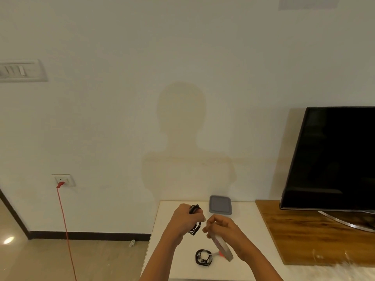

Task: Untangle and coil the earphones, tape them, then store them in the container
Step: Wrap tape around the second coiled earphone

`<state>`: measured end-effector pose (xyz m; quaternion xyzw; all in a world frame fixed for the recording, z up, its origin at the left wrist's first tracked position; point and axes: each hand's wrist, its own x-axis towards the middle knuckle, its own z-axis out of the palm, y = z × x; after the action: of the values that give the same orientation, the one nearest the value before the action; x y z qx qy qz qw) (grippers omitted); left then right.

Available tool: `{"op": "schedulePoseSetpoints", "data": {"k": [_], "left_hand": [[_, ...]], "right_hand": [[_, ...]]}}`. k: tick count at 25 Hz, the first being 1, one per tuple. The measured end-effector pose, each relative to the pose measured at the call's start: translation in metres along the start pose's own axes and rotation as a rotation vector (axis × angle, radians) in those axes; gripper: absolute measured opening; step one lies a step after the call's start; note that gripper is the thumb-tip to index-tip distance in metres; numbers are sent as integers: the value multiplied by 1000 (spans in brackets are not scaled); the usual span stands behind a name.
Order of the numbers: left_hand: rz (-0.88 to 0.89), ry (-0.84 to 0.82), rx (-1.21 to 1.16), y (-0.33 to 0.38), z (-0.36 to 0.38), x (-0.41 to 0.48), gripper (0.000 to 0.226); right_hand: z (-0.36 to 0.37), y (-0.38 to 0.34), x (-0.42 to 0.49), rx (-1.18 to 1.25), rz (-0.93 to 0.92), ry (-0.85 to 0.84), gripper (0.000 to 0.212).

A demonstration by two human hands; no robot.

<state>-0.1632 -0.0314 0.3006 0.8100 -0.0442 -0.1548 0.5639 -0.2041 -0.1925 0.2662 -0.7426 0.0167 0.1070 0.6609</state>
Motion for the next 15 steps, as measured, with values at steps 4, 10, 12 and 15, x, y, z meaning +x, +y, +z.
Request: {"op": "schedulePoseSetpoints", "data": {"k": [4, 10, 12, 15], "left_hand": [[-7, 19, -48, -9, 3, -2, 8], [-52, 4, -75, -16, -2, -8, 23], [-36, 5, -80, -17, -4, -9, 21], [-49, 32, -150, -15, -2, -12, 19]], "right_hand": [[1, 1, -1, 51, 96, 30, 23], [-5, -4, -4, 47, 153, -55, 15], [-2, -6, -3, 112, 138, -43, 6], [0, -10, -1, 135, 183, -4, 10]]}}
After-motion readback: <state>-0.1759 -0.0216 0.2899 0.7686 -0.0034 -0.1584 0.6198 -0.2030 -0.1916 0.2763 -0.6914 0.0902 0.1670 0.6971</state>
